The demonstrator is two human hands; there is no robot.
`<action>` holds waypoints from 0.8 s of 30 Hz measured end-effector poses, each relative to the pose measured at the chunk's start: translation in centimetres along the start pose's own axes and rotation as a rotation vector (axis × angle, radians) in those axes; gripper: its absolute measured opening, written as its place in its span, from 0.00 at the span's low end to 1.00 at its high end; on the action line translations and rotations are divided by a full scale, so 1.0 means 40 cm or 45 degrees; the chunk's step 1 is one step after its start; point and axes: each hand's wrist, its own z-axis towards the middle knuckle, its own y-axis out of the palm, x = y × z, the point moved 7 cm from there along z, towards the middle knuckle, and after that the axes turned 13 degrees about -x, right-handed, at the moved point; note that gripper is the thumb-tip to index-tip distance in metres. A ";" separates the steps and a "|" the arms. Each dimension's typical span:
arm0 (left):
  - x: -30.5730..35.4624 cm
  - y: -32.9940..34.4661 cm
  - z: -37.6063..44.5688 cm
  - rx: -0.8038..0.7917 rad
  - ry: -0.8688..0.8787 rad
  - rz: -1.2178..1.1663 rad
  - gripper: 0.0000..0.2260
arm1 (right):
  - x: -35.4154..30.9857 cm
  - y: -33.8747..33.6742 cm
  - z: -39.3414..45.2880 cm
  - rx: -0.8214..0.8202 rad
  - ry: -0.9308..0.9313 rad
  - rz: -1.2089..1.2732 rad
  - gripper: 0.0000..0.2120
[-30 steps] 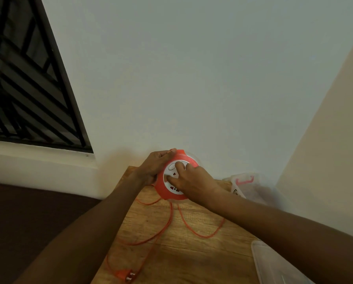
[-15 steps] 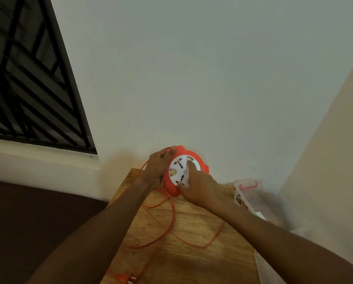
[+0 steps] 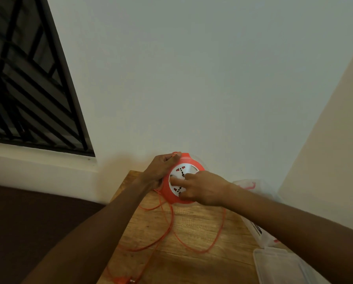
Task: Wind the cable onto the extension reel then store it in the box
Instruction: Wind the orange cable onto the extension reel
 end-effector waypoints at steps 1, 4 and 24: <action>0.001 0.002 0.001 -0.018 0.000 0.013 0.24 | -0.005 0.003 0.002 -0.035 -0.006 -0.023 0.19; -0.002 0.001 0.003 -0.071 -0.004 0.019 0.25 | 0.007 0.000 0.005 -0.121 0.055 -0.012 0.20; -0.010 -0.044 0.014 0.165 0.017 -0.060 0.21 | 0.071 0.022 0.030 -0.052 0.641 0.321 0.39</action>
